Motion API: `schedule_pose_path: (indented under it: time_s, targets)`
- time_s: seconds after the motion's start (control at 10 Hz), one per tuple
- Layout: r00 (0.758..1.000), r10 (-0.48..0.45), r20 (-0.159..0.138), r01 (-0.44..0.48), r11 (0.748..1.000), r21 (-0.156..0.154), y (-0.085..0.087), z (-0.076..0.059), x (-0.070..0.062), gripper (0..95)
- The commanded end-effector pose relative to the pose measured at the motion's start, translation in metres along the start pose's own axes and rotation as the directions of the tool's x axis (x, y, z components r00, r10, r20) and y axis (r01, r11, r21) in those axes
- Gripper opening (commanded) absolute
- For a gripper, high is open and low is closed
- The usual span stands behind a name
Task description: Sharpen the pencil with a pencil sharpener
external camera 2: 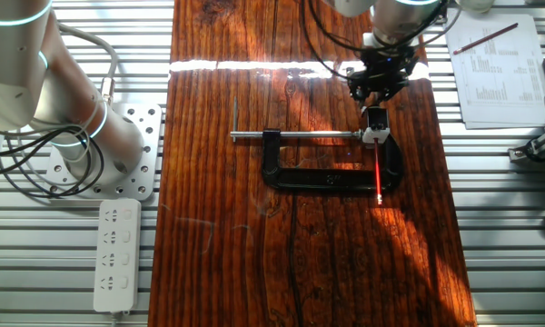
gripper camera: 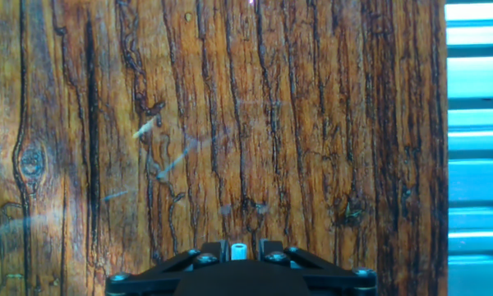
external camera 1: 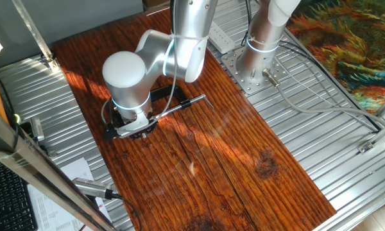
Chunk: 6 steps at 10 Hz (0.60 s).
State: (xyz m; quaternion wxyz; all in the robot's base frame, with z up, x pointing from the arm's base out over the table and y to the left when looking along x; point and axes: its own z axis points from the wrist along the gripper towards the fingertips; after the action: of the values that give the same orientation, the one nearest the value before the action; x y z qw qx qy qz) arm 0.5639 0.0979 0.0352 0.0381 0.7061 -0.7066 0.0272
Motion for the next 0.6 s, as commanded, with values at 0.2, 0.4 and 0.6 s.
schedule_pose_path:
  time_s: [0.2, 0.4, 0.6]
  targets:
    - [1.000, -0.001, -0.004, 0.001, 1.000, 0.006, 0.0025, 0.0032, 0.0021, 19.0]
    - [1.000, -0.001, 0.005, 0.001, 1.000, 0.007, 0.0037, 0.0076, 0.0028, 19.0]
    - [1.000, 0.008, 0.013, -0.008, 1.000, 0.006, 0.0038, 0.0084, 0.0028, 19.0]
